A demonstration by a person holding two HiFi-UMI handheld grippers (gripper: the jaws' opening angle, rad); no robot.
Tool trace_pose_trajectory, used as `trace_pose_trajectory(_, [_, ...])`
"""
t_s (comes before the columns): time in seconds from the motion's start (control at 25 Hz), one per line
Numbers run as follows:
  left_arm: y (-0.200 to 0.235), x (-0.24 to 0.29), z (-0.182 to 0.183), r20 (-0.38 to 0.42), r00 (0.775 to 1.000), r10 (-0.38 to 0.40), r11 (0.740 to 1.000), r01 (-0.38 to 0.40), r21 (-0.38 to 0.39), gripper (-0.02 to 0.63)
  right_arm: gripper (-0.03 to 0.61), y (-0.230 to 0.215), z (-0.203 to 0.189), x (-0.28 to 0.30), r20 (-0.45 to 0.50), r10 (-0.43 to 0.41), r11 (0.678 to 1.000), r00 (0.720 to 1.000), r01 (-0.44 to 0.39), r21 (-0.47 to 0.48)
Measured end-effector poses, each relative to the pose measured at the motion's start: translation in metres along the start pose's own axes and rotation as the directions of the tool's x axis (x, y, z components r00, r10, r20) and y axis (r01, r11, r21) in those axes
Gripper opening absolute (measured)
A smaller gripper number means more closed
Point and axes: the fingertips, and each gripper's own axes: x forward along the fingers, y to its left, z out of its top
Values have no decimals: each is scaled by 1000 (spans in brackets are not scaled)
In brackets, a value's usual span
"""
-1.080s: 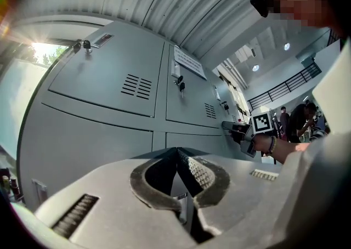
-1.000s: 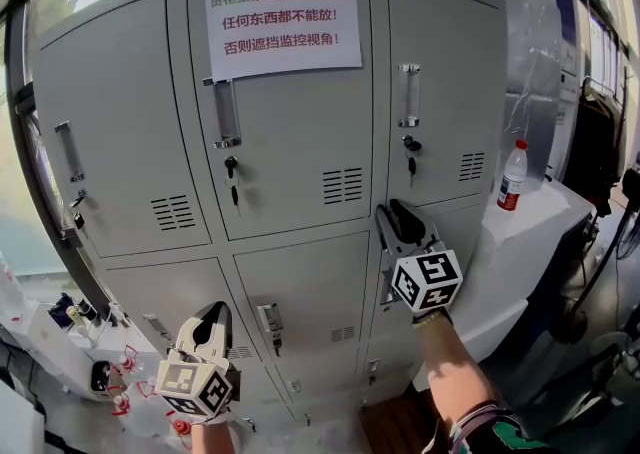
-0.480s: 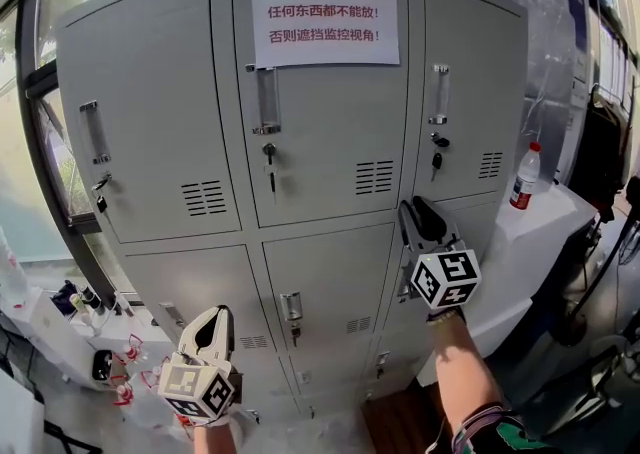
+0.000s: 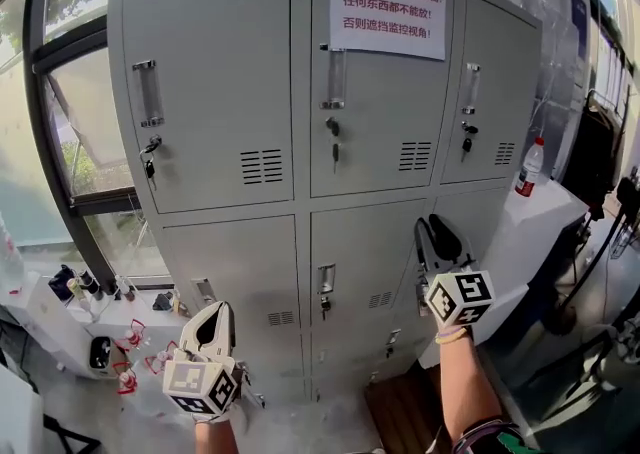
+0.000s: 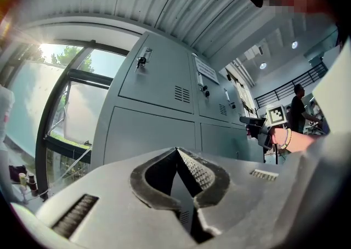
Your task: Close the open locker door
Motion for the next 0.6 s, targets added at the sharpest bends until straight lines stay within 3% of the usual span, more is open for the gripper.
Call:
trace_pose_trajectory(0.32, [23,-40,-18,-15,999,-39,999,39,-17,21,87,70,-23,-64,-85,-10,1000,996,12,14])
trace_pose_trajectory(0.6, [-17,-70,-25,-27,998,-65,998,64,-25,21,87,76,-13,-130,-88,2,999,996,2,45])
